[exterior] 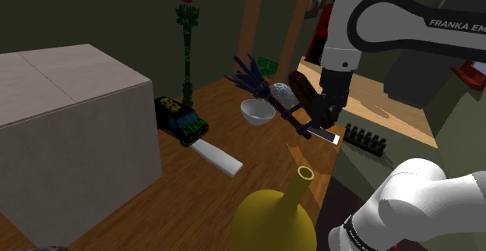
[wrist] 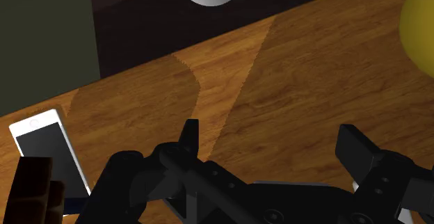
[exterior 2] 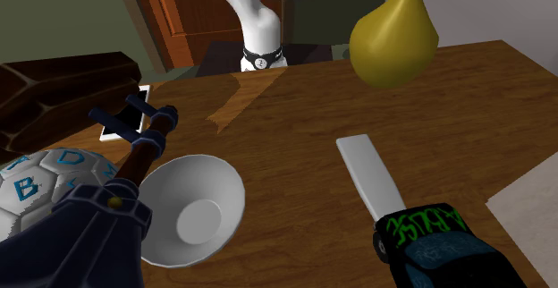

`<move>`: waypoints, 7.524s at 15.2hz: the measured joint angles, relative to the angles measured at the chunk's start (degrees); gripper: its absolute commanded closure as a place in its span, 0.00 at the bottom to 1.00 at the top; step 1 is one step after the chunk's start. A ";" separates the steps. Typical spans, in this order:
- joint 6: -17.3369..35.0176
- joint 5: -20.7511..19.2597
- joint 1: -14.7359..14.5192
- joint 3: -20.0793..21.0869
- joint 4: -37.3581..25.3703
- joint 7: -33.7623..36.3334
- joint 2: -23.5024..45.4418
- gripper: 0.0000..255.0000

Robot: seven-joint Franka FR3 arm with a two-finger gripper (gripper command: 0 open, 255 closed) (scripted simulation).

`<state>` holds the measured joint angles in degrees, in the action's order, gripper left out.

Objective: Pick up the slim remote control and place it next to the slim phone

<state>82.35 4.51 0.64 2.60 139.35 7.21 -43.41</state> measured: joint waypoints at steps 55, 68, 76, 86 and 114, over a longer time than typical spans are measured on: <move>37.17 -7.80 -9.73 15.63 -24.09 11.45 57.23 1.00; 29.00 -6.24 -9.35 15.99 -28.28 10.62 53.08 1.00; 27.25 -4.36 -7.33 14.90 -23.41 6.76 46.15 1.00; 29.49 -2.42 -2.62 8.76 -4.55 -5.51 29.17 1.00; 41.12 -9.06 4.99 -3.00 16.82 -20.62 19.03 1.00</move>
<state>123.47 -4.55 5.63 -0.40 156.16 -13.41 -24.38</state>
